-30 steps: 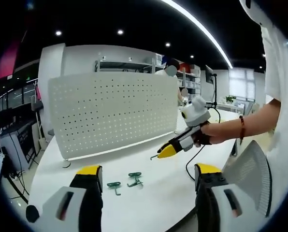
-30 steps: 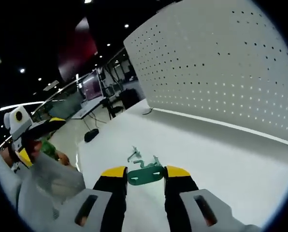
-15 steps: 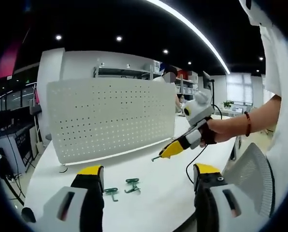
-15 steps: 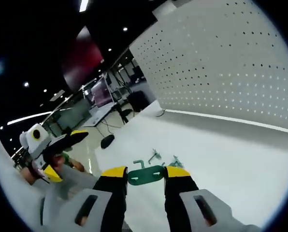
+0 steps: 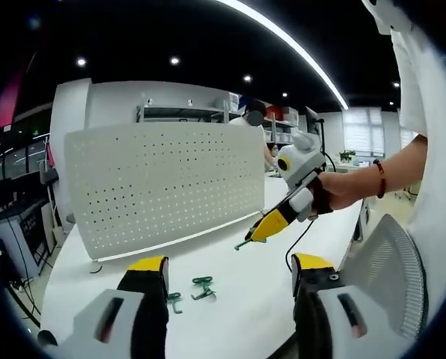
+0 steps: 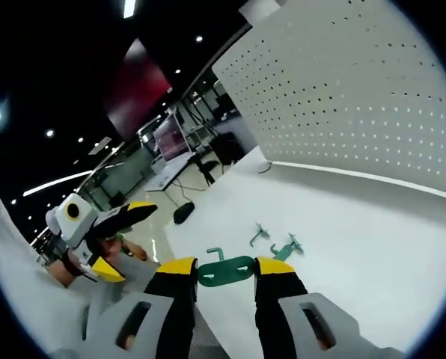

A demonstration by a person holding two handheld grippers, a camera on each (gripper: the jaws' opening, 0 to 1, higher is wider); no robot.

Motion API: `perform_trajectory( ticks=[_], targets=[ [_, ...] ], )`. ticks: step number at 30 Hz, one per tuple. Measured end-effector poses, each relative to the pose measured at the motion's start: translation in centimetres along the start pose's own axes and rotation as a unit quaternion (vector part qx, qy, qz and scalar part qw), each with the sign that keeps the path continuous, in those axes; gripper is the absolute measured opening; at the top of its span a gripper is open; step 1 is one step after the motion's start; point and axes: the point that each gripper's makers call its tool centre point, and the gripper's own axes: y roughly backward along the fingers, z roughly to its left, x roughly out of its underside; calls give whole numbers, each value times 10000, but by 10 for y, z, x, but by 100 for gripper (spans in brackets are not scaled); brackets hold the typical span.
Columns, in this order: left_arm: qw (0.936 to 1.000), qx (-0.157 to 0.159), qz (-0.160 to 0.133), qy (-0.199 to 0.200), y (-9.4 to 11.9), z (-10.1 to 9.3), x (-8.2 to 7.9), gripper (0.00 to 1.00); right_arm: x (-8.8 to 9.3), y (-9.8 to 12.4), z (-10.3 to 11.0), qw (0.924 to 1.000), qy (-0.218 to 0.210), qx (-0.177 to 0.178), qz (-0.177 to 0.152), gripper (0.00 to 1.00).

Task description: Insert the hook assembly into the mounting plate slot until the hook locks in place.

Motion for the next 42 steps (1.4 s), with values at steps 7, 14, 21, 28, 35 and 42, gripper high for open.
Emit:
perform_trajectory(
  ticks=[7,14,21,28,35,42],
  targets=[
    [10000,22,14,-68,1,-2,0,63,-1,0,8,9999,16,-145,48,29],
    [9997,119,68,-215,-1,-8,1,59,-3,1,18,9992,6,-369,143,29],
    [9970,286,313,-655,-5,-16,9,43,0,1,28,9982,73,-492,329,29],
    [9961,540,246,-648,-11,-21,10,44,3,2,35,9971,40,-610,445,30],
    [9951,626,225,-731,-17,-19,11,39,5,2,43,9951,-102,-808,551,30],
    [9943,737,217,-736,-19,-23,11,35,5,-6,52,9911,-347,-1111,640,30]
  ],
)
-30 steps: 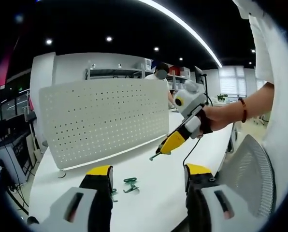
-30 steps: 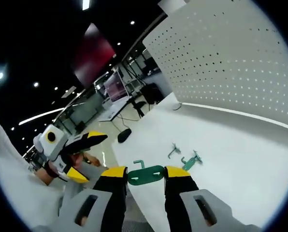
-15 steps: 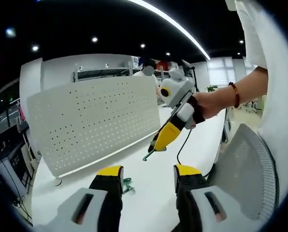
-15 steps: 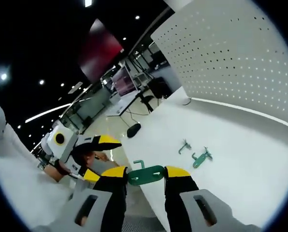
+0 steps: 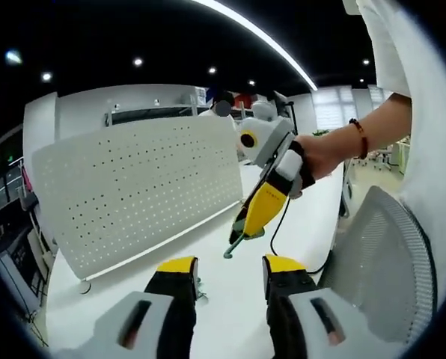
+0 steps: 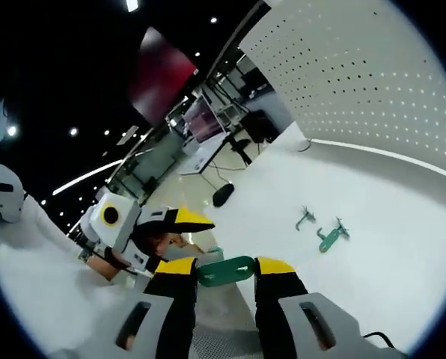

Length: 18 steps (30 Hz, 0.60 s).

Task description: Insert the hook assembly into the mounting plate slot until the hook locks in place.

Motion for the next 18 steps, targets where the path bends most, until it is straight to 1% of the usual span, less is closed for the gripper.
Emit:
perform_trajectory(
  ticks=[2,5,13,18],
  targets=[
    [10000,25,35,-30,-1,0,2,33,0,-2,3,10000,-39,-80,28,30],
    [9999,37,86,-73,-1,-1,4,32,1,-4,8,9996,-128,-224,87,30],
    [9996,173,49,-235,-2,-5,3,23,6,-6,14,9988,-189,-381,253,30],
    [9990,286,38,-351,-2,-9,2,18,13,-9,20,9974,-298,-523,389,30]
  ],
)
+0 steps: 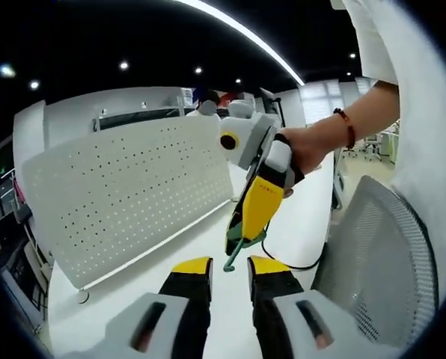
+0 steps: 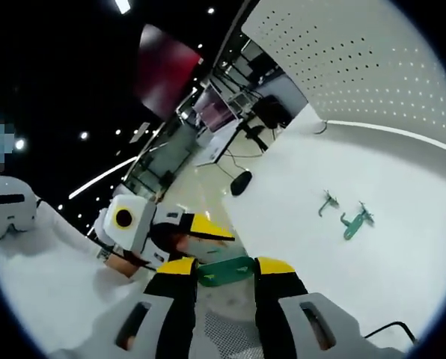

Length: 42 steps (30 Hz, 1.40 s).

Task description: Insert the hook assembly into the mounting plate slot until the hook locks in place.

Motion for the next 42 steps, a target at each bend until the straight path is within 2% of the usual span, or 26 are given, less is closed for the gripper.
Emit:
perform_trajectory(
  ticks=[5,9,17,24,31,33,42],
  targets=[
    [9999,89,52,-112,1,-4,2,10,4,-4,7,9994,-195,-286,57,30],
    [9998,160,34,-125,4,-7,1,7,6,-5,10,9985,-297,-438,108,30],
    [9996,245,24,-121,6,-14,2,6,12,-6,13,9963,-383,-687,342,30],
    [9992,312,-59,-250,7,-16,-2,5,10,-3,16,9940,-447,-929,366,30],
    [9982,476,-8,-377,6,-24,-3,3,2,0,13,9932,-631,-954,235,28],
    [9983,464,-42,-337,6,-25,-4,3,-1,1,16,9930,-594,-997,203,21],
    [9993,325,-77,-143,9,-21,-4,3,-1,-3,17,9952,-299,-921,171,23]
  ],
)
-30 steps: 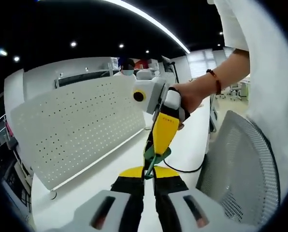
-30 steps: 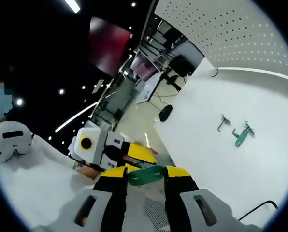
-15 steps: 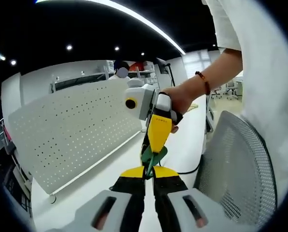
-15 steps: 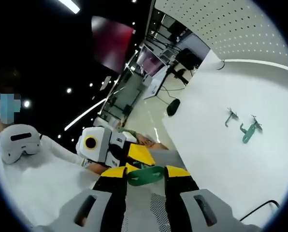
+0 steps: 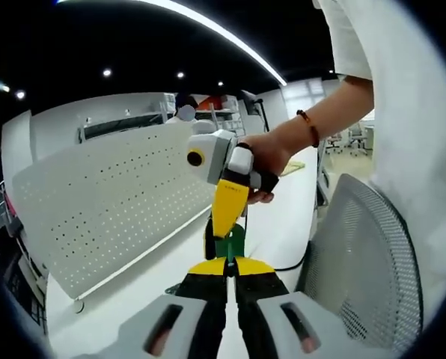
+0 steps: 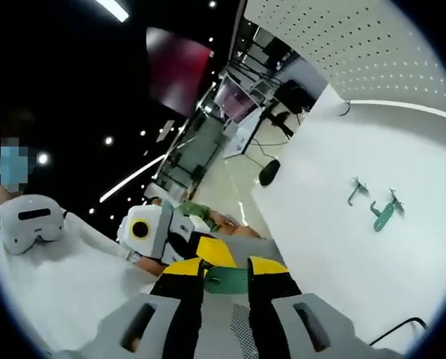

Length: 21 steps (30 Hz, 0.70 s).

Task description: Insert the hook assembly into the mounting plate slot until the hook locks in place.

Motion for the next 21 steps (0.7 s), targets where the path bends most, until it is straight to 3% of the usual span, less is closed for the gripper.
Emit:
perform_trajectory(
  ticks=[2,6,9,17,20,21],
  targets=[
    [10000,-36,-4,42,1,2,0,3,-2,0,-3,10000,12,69,-38,23],
    [9994,-185,36,289,2,8,2,2,-10,0,-2,9985,454,207,-202,22],
    [9988,-287,15,408,3,13,1,2,-16,0,-2,9944,938,348,-346,21],
    [9968,-409,70,680,5,20,3,2,-26,4,1,9863,1359,582,-727,29],
    [9962,-414,-25,760,6,22,-1,2,-26,3,-3,9775,1781,836,-761,30],
    [9961,-417,-39,774,6,22,-1,2,-25,3,-2,9777,1765,844,-768,31]
  ],
)
